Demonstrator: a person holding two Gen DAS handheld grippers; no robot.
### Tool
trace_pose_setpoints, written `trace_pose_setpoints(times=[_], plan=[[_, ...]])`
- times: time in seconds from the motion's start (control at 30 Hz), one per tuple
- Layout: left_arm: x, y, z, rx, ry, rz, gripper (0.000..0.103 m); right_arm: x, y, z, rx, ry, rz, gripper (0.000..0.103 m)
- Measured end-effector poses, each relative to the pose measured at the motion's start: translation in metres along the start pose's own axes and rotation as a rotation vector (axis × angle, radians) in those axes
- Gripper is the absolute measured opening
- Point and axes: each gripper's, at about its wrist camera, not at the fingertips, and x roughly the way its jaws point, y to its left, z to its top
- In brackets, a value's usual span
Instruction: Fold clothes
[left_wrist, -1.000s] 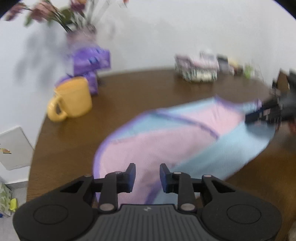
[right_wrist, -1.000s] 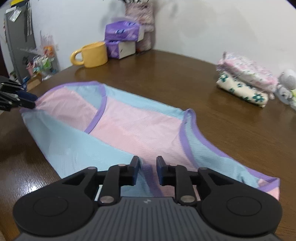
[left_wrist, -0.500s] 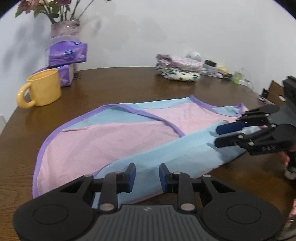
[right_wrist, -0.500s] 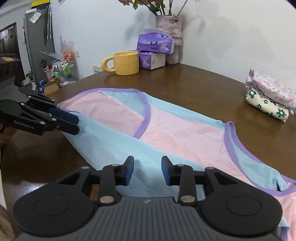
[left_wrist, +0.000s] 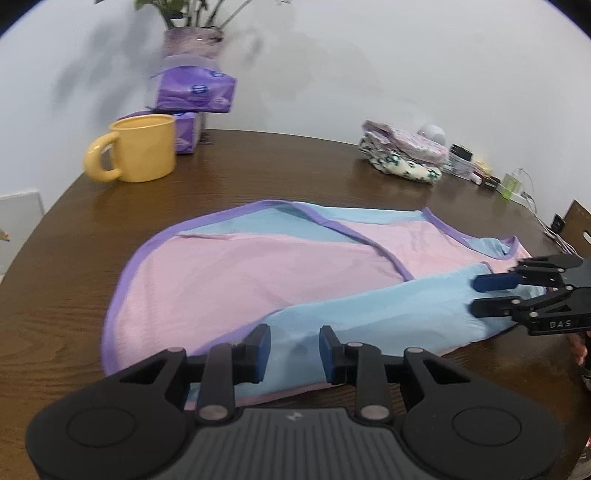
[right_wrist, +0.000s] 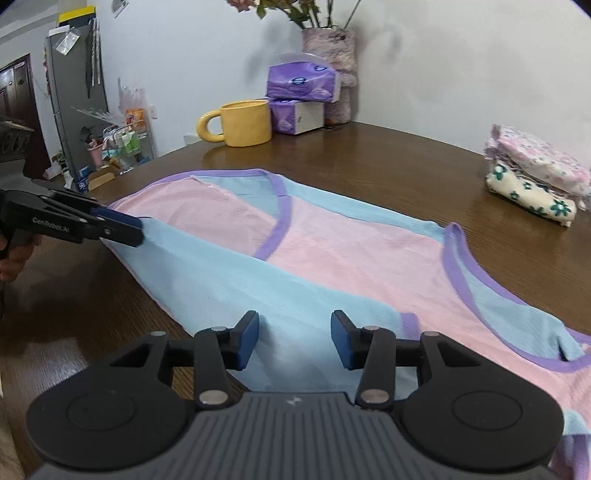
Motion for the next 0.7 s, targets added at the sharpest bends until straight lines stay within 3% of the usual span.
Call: trace_pose_setpoints(times=[0.23, 0.47, 0.57, 0.7], plan=[[-0.008, 0.019, -0.002, -0.065, -0.009, 0.017, 0.028, -0.013, -0.024, -0.009, 0.060, -0.023, -0.033, 0.045], [-0.007, 0.010, -0.004, -0.019, -0.016, 0.050, 0.029, -0.015, -0.027, -0.014, 0.036, -0.018, -0.063, 0.045], [-0.009, 0.002, -0.001, -0.035, -0.025, 0.058, 0.036, -0.016, -0.024, -0.014, 0.022, -0.022, -0.076, 0.046], [-0.019, -0.030, 0.006, 0.038, -0.092, 0.020, 0.045, -0.051, -0.019, -0.017, 0.010, -0.107, -0.132, 0.049]])
